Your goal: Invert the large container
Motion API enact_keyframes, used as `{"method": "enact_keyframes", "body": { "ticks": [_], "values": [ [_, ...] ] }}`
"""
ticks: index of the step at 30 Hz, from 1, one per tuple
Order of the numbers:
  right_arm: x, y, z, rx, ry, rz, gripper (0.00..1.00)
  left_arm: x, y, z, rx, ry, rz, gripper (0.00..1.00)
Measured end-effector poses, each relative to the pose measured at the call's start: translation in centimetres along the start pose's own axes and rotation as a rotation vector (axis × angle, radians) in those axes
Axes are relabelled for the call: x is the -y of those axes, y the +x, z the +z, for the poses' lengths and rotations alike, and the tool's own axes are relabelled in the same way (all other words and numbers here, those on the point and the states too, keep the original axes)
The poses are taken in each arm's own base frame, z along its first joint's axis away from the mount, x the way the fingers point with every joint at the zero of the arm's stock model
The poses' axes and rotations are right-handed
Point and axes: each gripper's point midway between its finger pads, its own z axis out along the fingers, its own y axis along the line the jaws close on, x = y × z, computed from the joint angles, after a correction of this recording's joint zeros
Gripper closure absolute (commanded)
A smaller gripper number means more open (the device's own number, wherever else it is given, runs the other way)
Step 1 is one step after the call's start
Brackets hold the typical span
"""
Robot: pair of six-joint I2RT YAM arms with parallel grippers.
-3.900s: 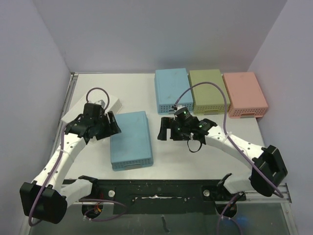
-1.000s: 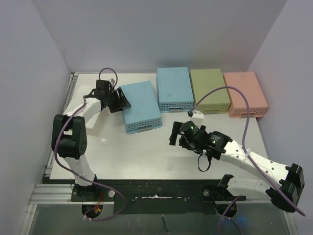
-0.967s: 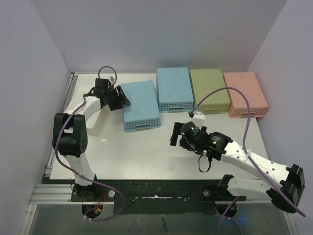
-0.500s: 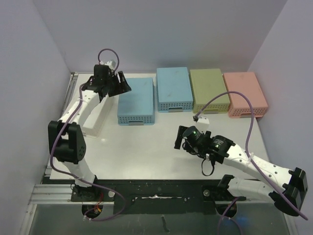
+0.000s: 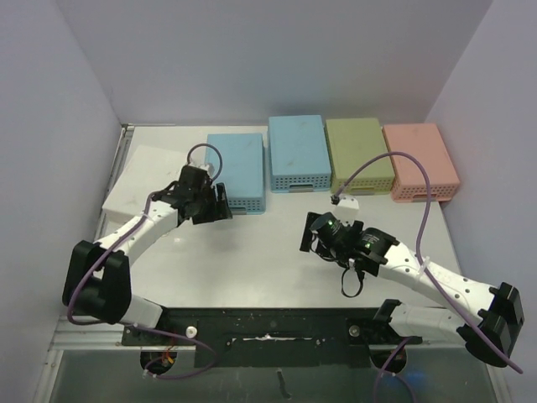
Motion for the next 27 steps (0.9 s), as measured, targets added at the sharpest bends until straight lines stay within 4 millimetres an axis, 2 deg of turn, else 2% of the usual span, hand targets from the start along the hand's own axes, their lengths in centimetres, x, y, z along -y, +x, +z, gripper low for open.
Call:
{"method": "enact_keyframes", "body": {
  "ticks": [3, 7, 13, 17, 22, 27],
  "values": [
    [0.2, -0.1, 0.0, 0.004, 0.008, 0.000, 0.01, -0.7, 0.6, 0.9, -0.023, -0.022, -0.014, 0.39],
    [0.5, 0.0, -0.2, 0.004, 0.017, 0.003, 0.01, -0.7, -0.6, 3.7, -0.037, -0.043, -0.014, 0.41],
    [1.3, -0.2, -0.9, 0.011, 0.027, 0.038, 0.01, 0.7, -4.6, 8.8, -0.033, -0.045, -0.001, 0.41],
    [1.5, -0.6, -1.7, 0.029, 0.011, 0.072, 0.01, 1.7, -7.2, 11.1, -0.010, -0.033, 0.006, 0.41],
    [1.6, -1.0, -2.3, 0.046, -0.005, 0.102, 0.01, 2.7, -9.3, 12.3, 0.014, -0.008, 0.009, 0.41],
    [1.6, -1.0, -2.2, 0.044, -0.002, 0.101, 0.01, 4.2, -10.6, 12.0, 0.025, 0.043, 0.018, 0.42]
  ]
}}
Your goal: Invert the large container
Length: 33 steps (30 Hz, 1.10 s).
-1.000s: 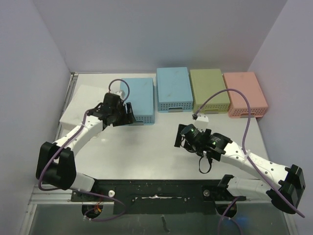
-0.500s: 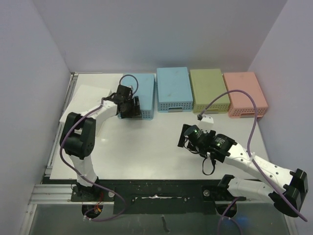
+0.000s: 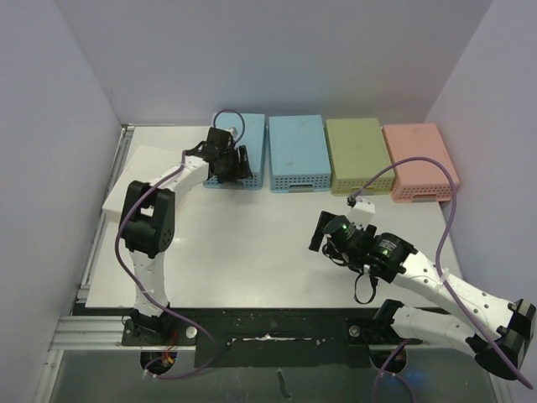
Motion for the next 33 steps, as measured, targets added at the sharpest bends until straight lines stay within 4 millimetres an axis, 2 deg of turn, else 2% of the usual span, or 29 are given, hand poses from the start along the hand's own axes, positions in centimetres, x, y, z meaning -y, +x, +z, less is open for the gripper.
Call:
{"method": "enact_keyframes", "body": {
  "ticks": [4, 8, 11, 13, 15, 17, 19, 21, 24, 28, 33],
  "values": [
    [0.1, 0.3, 0.4, -0.012, 0.017, -0.012, 0.01, 1.7, -0.6, -0.5, -0.004, 0.074, 0.022, 0.42],
    [0.1, 0.6, 0.8, -0.022, 0.032, -0.024, 0.01, 3.1, -0.1, -0.9, -0.031, 0.143, 0.048, 0.41],
    [0.1, 0.6, 0.8, -0.022, 0.033, -0.026, 0.01, 3.4, -0.3, -1.5, -0.030, 0.156, 0.054, 0.40],
    [0.1, 0.6, 0.8, -0.022, 0.033, -0.026, 0.01, 2.9, -1.1, -2.1, -0.014, 0.152, 0.038, 0.40],
    [0.1, 0.6, 0.8, -0.021, 0.032, -0.026, 0.01, 1.5, -2.5, -3.0, 0.014, 0.132, -0.002, 0.40],
    [0.1, 0.6, 0.8, -0.021, 0.032, -0.027, 0.01, -0.9, -4.4, -3.9, 0.055, 0.095, -0.049, 0.39],
    [0.1, 0.6, 0.8, -0.021, 0.031, -0.029, 0.01, -4.3, -6.6, -5.3, 0.111, 0.040, -0.113, 0.38],
    [0.1, 0.6, 0.8, -0.021, 0.031, -0.029, 0.01, -7.0, -8.0, -6.4, 0.153, -0.004, -0.160, 0.37],
    [0.1, 0.6, 0.8, -0.021, 0.030, -0.029, 0.01, -10.4, -8.4, -7.7, 0.182, -0.060, -0.221, 0.35],
    [0.1, 0.5, 0.9, -0.019, 0.032, -0.028, 0.01, -12.1, -8.2, -8.1, 0.183, -0.081, -0.262, 0.34],
    [0.1, 0.5, 0.9, -0.019, 0.031, -0.033, 0.01, -12.8, -8.6, -7.9, 0.181, -0.046, -0.275, 0.35]
  ]
}}
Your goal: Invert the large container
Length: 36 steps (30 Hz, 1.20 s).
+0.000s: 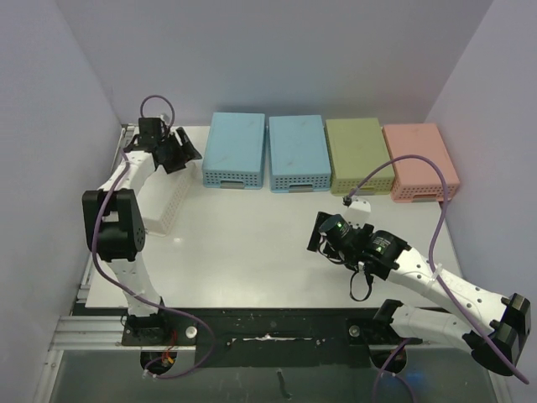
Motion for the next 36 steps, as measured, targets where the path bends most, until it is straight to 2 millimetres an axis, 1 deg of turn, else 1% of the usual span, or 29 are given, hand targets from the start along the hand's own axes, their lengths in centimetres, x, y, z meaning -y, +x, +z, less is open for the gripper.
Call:
{"method": "enact_keyframes", "body": {
  "ticks": [2, 3, 5, 7, 10, 12, 13, 15, 17, 18, 19, 21, 23, 25, 26, 28, 30, 34, 36],
  "values": [
    [0.0, 0.0, 0.0, 0.000, 0.000, -0.002, 0.01, 0.0, 0.4, 0.8, -0.022, 0.018, 0.001, 0.35],
    [0.0, 0.0, 0.0, 0.000, 0.001, -0.003, 0.01, 0.1, 0.9, 1.4, -0.042, 0.030, 0.008, 0.35],
    [0.0, 0.0, 0.0, -0.001, 0.001, -0.004, 0.01, 0.6, 2.3, 2.4, -0.086, 0.049, 0.029, 0.35],
    [0.0, 0.1, 0.2, -0.004, 0.004, -0.008, 0.01, 1.5, 4.1, 3.2, -0.133, 0.070, 0.056, 0.35],
    [-0.1, 0.3, 0.5, -0.013, 0.012, -0.018, 0.01, 3.1, 5.7, 3.4, -0.168, 0.101, 0.096, 0.35],
    [-0.1, 0.4, 0.6, -0.018, 0.017, -0.023, 0.01, 3.8, 6.0, 3.2, -0.170, 0.111, 0.115, 0.35],
    [-0.1, 0.5, 0.7, -0.021, 0.019, -0.027, 0.01, 3.8, 6.0, 2.8, -0.166, 0.109, 0.119, 0.35],
    [0.0, 0.6, 0.8, -0.024, 0.023, -0.030, 0.01, 3.5, 5.6, 1.3, -0.144, 0.090, 0.121, 0.35],
    [-0.1, 0.5, 0.9, -0.025, 0.022, -0.031, 0.01, 2.9, 4.9, -1.0, -0.104, 0.066, 0.111, 0.35],
    [-0.1, 0.5, 1.0, -0.024, 0.021, -0.032, 0.01, 2.3, 4.3, -2.9, -0.064, 0.047, 0.094, 0.35],
    [-0.2, 0.4, 1.0, -0.023, 0.020, -0.034, 0.01, 2.0, 3.9, -4.1, -0.042, 0.037, 0.082, 0.35],
    [-0.3, 0.4, 1.3, -0.025, 0.021, -0.040, 0.01, 0.2, 2.7, -8.0, 0.051, -0.007, 0.023, 0.35],
    [-0.5, 0.5, 1.7, -0.034, 0.024, -0.050, 0.01, -1.7, 1.7, -11.2, 0.137, -0.056, -0.041, 0.35],
    [-0.8, 0.6, 2.1, -0.043, 0.025, -0.062, 0.01, -4.1, 1.5, -14.1, 0.217, -0.117, -0.119, 0.35],
    [-1.0, 0.6, 2.3, -0.048, 0.024, -0.065, 0.01, -4.9, 1.7, -15.2, 0.242, -0.141, -0.147, 0.35],
    [-1.3, 0.7, 2.5, -0.055, 0.021, -0.071, 0.01, -6.0, 2.4, -16.5, 0.268, -0.181, -0.189, 0.36],
    [-1.5, 0.8, 2.7, -0.060, 0.016, -0.080, 0.01, -6.6, 3.4, -17.1, 0.273, -0.206, -0.215, 0.36],
    [-1.8, 0.4, 2.5, -0.056, 0.005, -0.083, 0.02, -7.2, 5.4, -17.1, 0.245, -0.226, -0.221, 0.37],
    [-2.0, 0.2, 2.4, -0.051, 0.003, -0.080, 0.03, -6.9, 6.5, -17.2, 0.235, -0.221, -0.200, 0.36]
  ]
}}
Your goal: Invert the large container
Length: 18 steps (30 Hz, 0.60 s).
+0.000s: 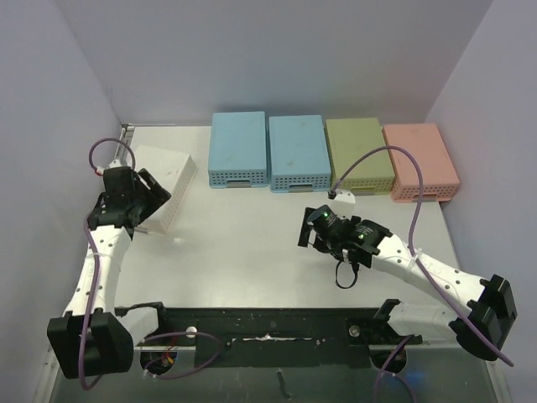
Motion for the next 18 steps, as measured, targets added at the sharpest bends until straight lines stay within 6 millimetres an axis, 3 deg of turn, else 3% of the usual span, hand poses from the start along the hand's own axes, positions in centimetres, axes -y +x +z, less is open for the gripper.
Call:
{"method": "enact_keyframes", "body": {
  "ticks": [2, 5, 9, 13, 18],
  "values": [
    [0.2, -0.4, -0.2, 0.009, 0.011, 0.005, 0.02, 0.5, 1.3, -0.8, -0.010, 0.011, 0.036, 0.36],
    [0.9, -1.5, -0.8, 0.034, 0.053, 0.031, 0.02, 2.9, 3.2, -2.5, -0.009, 0.074, 0.116, 0.37],
    [2.5, -3.9, -1.4, 0.077, 0.126, 0.100, 0.02, 5.3, 7.2, -5.2, -0.027, 0.202, 0.211, 0.34],
    [5.9, -6.5, -1.2, 0.113, 0.209, 0.208, 0.03, 6.3, 9.9, -7.0, -0.044, 0.286, 0.268, 0.32],
    [10.2, -9.2, -2.2, 0.178, 0.235, 0.333, 0.02, 7.0, 11.1, -7.6, -0.032, 0.299, 0.320, 0.31]
  ]
}}
